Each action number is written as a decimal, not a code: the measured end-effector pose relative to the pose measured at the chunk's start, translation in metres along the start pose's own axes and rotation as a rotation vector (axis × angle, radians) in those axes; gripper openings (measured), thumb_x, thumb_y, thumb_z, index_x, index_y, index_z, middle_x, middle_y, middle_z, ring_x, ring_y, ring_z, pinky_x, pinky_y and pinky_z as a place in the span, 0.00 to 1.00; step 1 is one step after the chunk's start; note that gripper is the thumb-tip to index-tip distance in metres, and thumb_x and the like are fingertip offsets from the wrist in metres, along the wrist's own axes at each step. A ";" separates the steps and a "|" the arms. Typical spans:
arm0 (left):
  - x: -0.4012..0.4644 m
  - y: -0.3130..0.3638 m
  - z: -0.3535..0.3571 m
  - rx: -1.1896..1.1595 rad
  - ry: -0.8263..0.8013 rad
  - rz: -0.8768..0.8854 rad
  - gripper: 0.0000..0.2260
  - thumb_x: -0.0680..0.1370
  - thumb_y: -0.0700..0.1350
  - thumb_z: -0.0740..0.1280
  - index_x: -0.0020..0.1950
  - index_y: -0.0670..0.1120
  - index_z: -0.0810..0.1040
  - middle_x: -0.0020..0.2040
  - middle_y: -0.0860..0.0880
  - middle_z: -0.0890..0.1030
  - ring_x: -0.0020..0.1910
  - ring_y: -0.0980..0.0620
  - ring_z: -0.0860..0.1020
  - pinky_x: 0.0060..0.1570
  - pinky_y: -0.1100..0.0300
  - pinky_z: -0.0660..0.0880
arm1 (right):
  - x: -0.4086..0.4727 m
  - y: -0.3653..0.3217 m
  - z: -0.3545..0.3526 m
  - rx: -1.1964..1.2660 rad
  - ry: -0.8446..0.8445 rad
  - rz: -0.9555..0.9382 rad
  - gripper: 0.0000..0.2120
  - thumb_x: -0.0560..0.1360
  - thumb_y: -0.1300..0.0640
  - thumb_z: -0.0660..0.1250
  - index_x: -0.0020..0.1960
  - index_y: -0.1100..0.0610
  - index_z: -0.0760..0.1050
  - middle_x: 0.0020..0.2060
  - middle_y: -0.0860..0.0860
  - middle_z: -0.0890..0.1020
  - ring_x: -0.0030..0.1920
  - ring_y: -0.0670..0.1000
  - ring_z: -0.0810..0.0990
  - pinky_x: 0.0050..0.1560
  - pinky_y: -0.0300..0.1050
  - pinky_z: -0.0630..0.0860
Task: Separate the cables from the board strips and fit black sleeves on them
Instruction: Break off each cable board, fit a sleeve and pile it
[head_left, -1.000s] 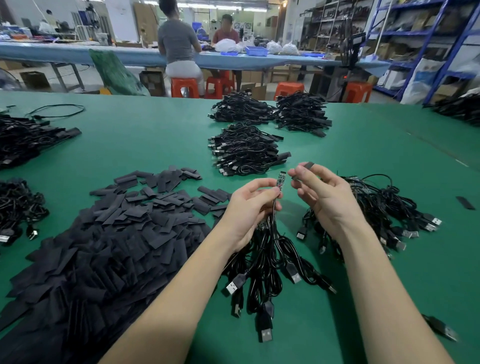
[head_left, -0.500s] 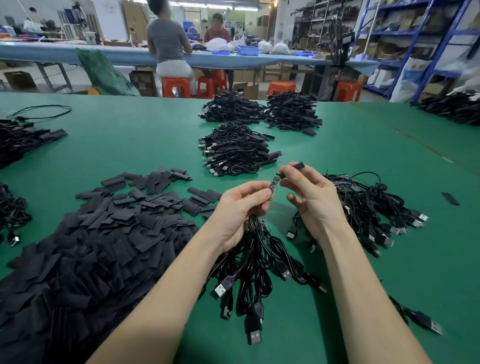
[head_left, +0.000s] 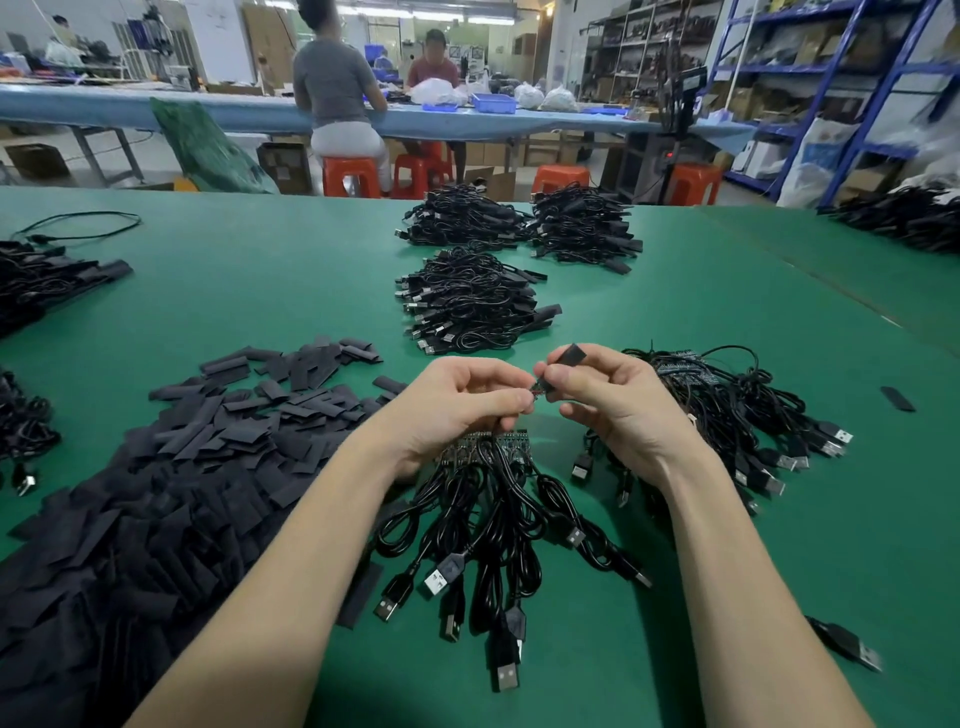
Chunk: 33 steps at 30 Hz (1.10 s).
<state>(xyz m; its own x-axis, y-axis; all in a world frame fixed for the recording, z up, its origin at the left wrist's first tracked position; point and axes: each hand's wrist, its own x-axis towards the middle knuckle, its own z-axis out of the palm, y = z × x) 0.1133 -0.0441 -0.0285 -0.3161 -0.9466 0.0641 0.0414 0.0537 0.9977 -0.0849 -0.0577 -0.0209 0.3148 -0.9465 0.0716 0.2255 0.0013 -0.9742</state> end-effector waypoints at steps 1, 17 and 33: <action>0.000 0.001 -0.001 -0.005 -0.009 -0.007 0.06 0.77 0.34 0.71 0.51 0.43 0.82 0.40 0.48 0.83 0.34 0.56 0.77 0.39 0.65 0.76 | 0.000 0.000 0.001 0.008 -0.014 0.006 0.13 0.58 0.51 0.81 0.41 0.50 0.87 0.43 0.52 0.87 0.38 0.45 0.84 0.38 0.35 0.79; 0.002 -0.001 0.009 0.246 0.146 0.174 0.06 0.73 0.36 0.76 0.48 0.39 0.83 0.40 0.44 0.86 0.38 0.51 0.85 0.41 0.66 0.79 | 0.008 0.008 -0.005 0.122 0.118 0.025 0.09 0.65 0.56 0.78 0.42 0.59 0.86 0.42 0.56 0.87 0.37 0.46 0.84 0.40 0.33 0.80; 0.005 -0.003 0.012 0.229 0.237 0.252 0.08 0.73 0.37 0.77 0.46 0.43 0.79 0.39 0.46 0.86 0.40 0.48 0.86 0.43 0.62 0.80 | 0.009 0.014 0.004 0.093 0.077 0.038 0.10 0.67 0.54 0.77 0.45 0.58 0.87 0.42 0.56 0.87 0.36 0.46 0.83 0.41 0.34 0.80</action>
<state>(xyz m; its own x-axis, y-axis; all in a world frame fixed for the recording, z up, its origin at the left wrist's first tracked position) 0.1006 -0.0449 -0.0311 -0.0948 -0.9403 0.3269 -0.1307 0.3372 0.9323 -0.0750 -0.0650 -0.0332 0.2538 -0.9672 0.0145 0.3007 0.0646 -0.9515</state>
